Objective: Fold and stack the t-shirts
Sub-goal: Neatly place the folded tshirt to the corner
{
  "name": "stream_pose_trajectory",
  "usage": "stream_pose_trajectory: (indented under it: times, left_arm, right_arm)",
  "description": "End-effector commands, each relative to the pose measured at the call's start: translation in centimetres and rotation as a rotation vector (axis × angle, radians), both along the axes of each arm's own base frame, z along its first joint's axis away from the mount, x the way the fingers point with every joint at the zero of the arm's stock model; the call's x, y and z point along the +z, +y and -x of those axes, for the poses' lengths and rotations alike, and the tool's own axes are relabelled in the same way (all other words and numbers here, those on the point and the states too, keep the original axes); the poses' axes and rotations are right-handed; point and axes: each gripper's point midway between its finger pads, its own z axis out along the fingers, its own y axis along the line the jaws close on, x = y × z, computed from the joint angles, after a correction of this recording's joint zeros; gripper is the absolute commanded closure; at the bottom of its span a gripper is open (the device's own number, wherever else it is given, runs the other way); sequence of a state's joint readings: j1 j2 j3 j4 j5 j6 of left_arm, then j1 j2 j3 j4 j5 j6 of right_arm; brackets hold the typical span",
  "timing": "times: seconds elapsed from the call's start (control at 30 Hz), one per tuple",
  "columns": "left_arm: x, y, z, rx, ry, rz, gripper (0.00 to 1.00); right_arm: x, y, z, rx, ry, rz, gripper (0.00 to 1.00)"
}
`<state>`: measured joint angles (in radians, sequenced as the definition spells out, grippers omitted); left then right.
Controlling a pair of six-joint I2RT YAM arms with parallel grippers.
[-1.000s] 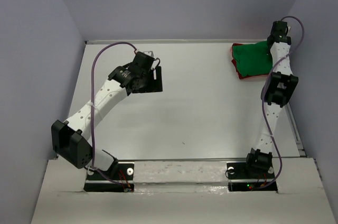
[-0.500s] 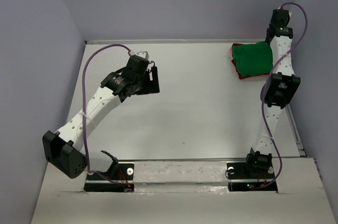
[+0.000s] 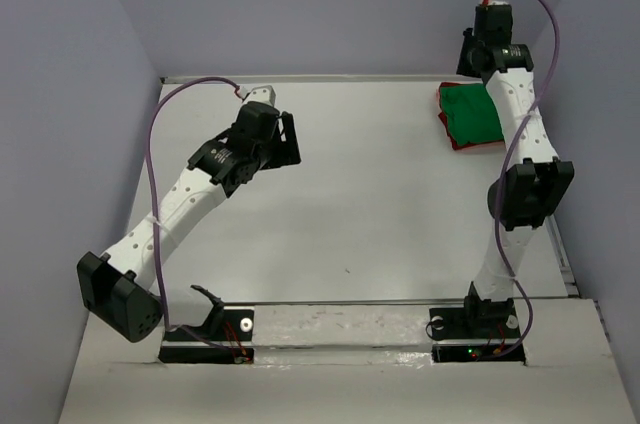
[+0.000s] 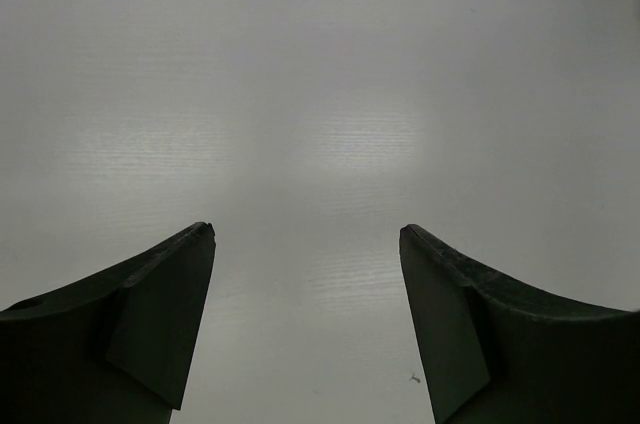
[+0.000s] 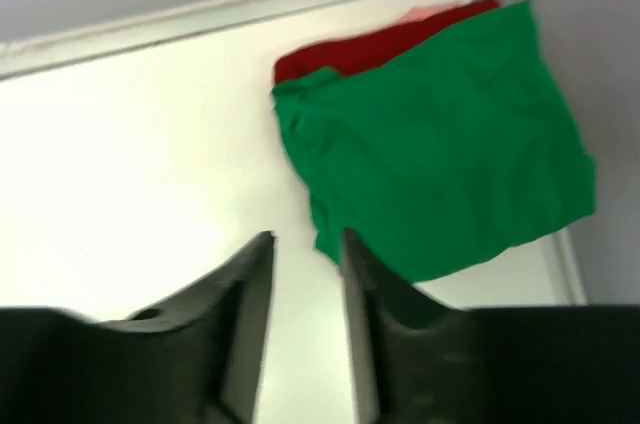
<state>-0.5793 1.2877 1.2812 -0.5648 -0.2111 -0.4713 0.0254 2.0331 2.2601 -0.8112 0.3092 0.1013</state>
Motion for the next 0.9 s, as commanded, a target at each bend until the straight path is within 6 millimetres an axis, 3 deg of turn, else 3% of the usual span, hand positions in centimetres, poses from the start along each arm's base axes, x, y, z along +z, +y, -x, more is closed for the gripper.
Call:
stream_pose_trajectory:
  times: [0.0, 0.03, 0.07, 0.13, 0.17, 0.2, 0.23, 0.4, 0.43, 0.47, 0.53, 0.67, 0.87]
  left_arm:
    - [1.4, 0.4, -1.7, 0.048, -0.086, -0.017, 0.16]
    - [1.7, 0.5, -1.9, 0.054, -0.098, -0.022, 0.16]
    - [1.9, 0.8, -2.1, 0.064, -0.109, -0.029, 0.16]
    - [2.3, 0.8, -2.3, 0.068, -0.124, -0.034, 0.16]
    - [2.6, 0.8, -2.5, 0.065, -0.137, -0.035, 0.16]
    - [2.8, 0.8, -2.6, 0.067, -0.146, -0.034, 0.15]
    - [3.0, 0.8, -2.8, 0.071, -0.156, -0.032, 0.15]
    - [2.8, 2.2, -2.9, 0.13, -0.187, -0.069, 0.13]
    - [2.5, 2.4, -2.8, 0.136, -0.193, -0.078, 0.11]
    - [2.8, 2.9, -2.5, 0.148, -0.21, -0.079, 0.09]
    - [3.2, 3.7, -2.3, 0.166, -0.249, -0.096, 0.06]
    - [3.2, 4.5, -1.9, 0.17, -0.286, -0.118, 0.03]
    - [2.7, 5.0, -1.5, 0.17, -0.309, -0.128, 0.01]
  right_arm:
    - [-1.4, 5.1, 2.9, 0.109, 0.045, -0.075, 0.55]
    - [-1.4, 5.9, 3.4, 0.133, 0.043, -0.088, 0.44]
    - [-0.3, 7.1, 4.0, 0.17, 0.011, -0.11, 0.41]
    - [-1.8, 9.7, 5.1, 0.247, 0.042, -0.154, 0.38]
    - [-1.5, 10.4, 5.2, 0.282, 0.022, -0.178, 0.37]
    - [-0.8, 12.3, 6.1, 0.36, 0.005, -0.226, 0.36]
    - [-2.5, 13.2, 6.9, 0.397, 0.043, -0.264, 0.34]
    - [-3.2, 16.4, 9.7, 0.537, 0.012, -0.39, 0.22]
    - [-2.5, 16.5, 10.4, 0.55, -0.009, -0.398, 0.2]
    - [-3.5, 16.6, 11.1, 0.559, 0.011, -0.408, 0.19]
    - [-3.4, 17.1, 11.9, 0.585, -0.011, -0.415, 0.17]
    - [-3.1, 17.7, 12.7, 0.617, -0.054, -0.423, 0.17]
    - [-4.8, 18.5, 14.3, 0.649, -0.048, -0.4, 0.17]
